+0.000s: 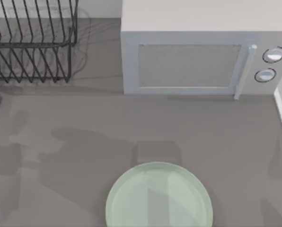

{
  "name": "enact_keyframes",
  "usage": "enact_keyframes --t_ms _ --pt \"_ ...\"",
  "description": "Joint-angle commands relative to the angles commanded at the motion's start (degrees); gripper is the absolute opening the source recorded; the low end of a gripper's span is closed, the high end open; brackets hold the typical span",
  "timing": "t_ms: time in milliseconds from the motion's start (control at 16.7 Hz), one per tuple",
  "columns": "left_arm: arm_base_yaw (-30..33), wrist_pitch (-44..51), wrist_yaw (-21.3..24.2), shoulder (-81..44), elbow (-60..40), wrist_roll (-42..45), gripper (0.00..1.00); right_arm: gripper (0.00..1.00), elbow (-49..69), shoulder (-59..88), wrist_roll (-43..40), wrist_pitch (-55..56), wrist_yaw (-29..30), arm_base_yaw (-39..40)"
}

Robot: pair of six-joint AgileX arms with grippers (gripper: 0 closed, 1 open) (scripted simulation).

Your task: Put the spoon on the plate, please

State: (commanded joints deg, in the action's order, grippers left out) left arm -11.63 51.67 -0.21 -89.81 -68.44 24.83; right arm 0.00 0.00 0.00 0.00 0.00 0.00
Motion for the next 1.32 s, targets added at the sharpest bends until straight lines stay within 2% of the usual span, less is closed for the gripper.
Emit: enact_keyframes --t_ms 300,540,960,1320 --pt "-2.4 10.0 0.0 -17.9 -14.5 5.0 1.0 1.0 0.0 0.0 0.0 0.0 0.0 0.0" --pt "-3.1 13.0 0.0 -23.5 -19.3 6.6 1.0 1.0 0.0 0.0 0.0 0.0 0.0 0.0" --pt "-2.9 12.0 0.0 -23.7 -18.5 6.5 1.0 1.0 0.0 0.0 0.0 0.0 0.0 0.0" --pt "-3.2 -1.9 0.1 -29.1 -10.5 6.8 1.0 1.0 0.0 0.0 0.0 0.0 0.0 0.0"
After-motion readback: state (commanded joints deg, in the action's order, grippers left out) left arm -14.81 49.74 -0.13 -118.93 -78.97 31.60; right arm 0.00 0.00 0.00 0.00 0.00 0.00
